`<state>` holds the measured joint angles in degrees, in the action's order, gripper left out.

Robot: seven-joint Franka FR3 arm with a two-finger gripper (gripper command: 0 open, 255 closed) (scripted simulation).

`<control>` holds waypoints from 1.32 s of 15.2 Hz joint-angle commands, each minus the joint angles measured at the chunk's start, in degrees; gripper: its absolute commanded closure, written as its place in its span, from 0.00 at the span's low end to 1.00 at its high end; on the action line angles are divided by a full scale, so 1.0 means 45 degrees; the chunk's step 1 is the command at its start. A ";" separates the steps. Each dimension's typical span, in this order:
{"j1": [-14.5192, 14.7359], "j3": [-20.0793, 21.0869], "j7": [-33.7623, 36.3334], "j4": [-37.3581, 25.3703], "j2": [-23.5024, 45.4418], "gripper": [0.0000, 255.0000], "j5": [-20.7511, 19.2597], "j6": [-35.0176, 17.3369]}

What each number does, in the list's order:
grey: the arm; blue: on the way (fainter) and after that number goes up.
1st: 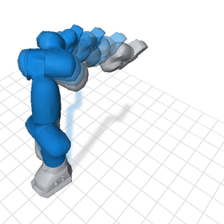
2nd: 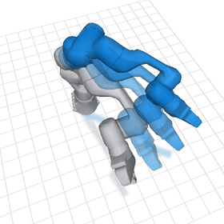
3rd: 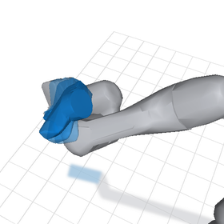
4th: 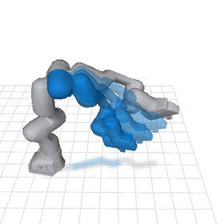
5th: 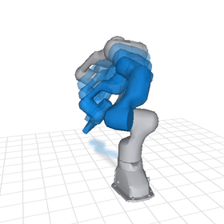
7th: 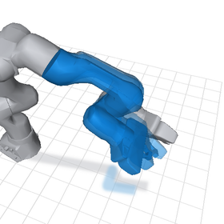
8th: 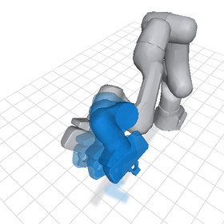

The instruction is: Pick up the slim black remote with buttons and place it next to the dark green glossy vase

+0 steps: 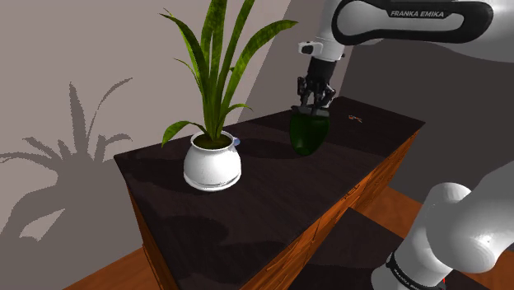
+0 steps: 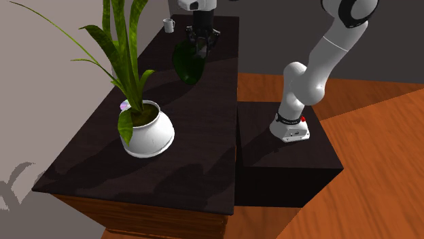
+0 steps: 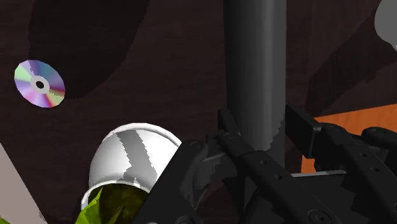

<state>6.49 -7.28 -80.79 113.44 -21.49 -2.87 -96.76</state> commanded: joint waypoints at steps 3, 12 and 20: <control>-0.0434 -0.0888 -0.1274 0.0073 -0.0211 1.00 -0.0252 0.0082; -0.1298 -0.2979 -0.4142 -0.0538 0.0192 1.00 -0.0659 0.0145; -0.1953 -0.5014 -0.6943 -0.2059 0.1589 1.00 -0.0433 0.0221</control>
<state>-1.97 -28.70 -110.30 105.74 -15.37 -5.13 -96.31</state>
